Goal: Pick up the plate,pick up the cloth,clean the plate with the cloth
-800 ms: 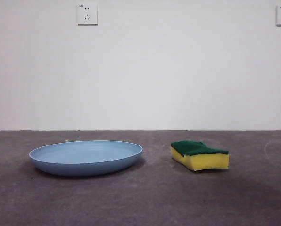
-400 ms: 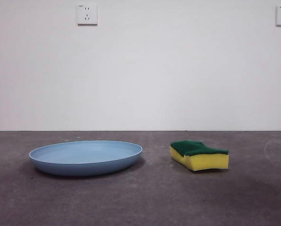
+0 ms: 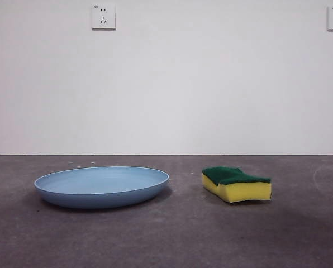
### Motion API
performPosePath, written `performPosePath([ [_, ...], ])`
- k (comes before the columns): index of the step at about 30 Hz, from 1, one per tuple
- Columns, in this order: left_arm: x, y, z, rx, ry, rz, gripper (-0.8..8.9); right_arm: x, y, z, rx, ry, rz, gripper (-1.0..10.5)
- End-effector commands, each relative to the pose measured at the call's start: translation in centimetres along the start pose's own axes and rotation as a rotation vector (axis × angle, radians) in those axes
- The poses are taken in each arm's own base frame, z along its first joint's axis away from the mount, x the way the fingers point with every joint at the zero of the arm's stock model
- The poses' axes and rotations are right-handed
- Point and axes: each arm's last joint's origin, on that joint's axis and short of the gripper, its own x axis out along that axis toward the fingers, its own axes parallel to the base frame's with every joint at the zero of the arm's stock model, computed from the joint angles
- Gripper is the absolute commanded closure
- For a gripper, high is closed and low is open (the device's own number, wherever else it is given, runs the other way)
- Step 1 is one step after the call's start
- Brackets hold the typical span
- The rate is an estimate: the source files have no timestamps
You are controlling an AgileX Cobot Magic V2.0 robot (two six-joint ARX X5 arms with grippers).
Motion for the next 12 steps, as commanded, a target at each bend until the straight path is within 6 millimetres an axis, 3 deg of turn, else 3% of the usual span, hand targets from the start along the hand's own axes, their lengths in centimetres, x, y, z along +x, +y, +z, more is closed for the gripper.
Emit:
performPosePath([
  [1, 0.09, 0.04, -0.35, 0.005, 0.013, 0.003, 8.17, 0.13, -0.04, -0.32, 0.009, 0.012, -0.005, 9.5],
  [12, 0.09, 0.04, -0.35, 0.005, 0.013, 0.003, 8.17, 0.15, -0.04, -0.35, 0.009, 0.016, -0.005, 9.5],
])
